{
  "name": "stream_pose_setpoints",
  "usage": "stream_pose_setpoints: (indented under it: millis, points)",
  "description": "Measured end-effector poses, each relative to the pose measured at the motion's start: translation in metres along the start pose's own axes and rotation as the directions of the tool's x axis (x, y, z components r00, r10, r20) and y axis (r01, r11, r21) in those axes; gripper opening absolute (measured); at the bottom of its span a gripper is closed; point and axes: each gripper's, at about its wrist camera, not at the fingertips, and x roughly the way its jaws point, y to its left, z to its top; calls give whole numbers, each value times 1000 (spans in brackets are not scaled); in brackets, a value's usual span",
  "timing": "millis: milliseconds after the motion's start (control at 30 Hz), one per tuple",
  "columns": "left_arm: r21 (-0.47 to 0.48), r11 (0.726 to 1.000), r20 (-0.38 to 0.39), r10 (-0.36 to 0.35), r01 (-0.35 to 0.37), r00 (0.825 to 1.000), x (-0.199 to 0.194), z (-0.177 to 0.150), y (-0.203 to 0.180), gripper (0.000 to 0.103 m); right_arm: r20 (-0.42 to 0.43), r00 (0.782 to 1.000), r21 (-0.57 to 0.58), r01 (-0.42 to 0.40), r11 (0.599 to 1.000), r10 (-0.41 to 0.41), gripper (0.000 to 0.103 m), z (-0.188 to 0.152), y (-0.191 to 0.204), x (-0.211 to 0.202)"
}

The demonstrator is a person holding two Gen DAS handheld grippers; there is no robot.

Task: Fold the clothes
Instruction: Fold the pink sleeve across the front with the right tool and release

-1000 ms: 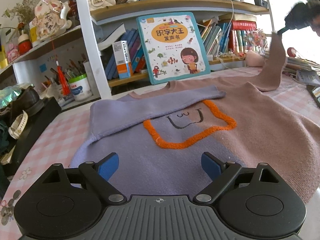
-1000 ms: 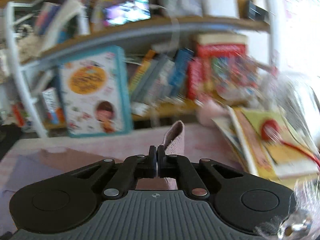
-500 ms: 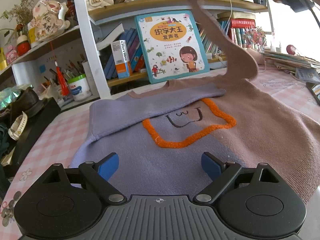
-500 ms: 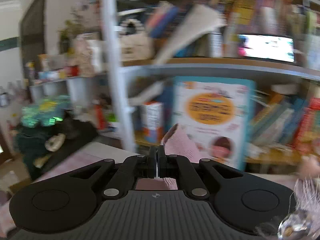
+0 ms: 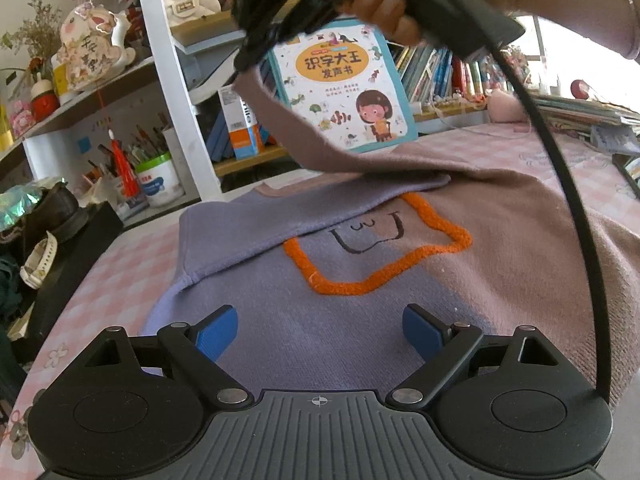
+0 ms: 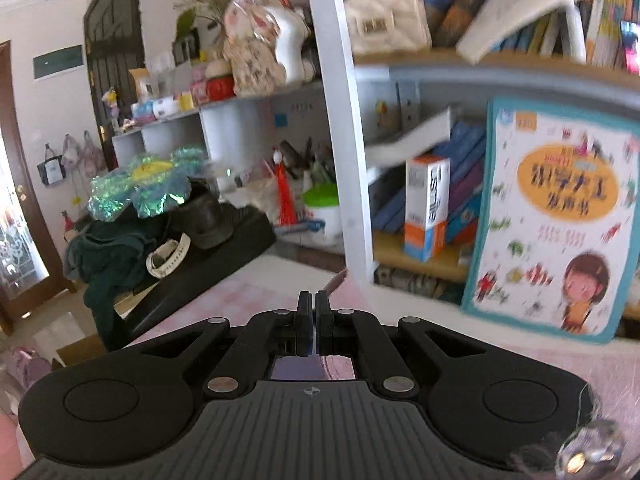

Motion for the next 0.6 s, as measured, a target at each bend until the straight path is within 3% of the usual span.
stream_pose_setpoints:
  millis: [233,600]
  points:
    - [2,1000,-4,1,-1,1000,0,0,0,92,-24,998,63,-49,997,51,2,-11,-3,13]
    - [25,1000,-8,11,-11,1000,1,0,-2,92,-51,998,-5,-33,999,33,7,-34,-9,-24]
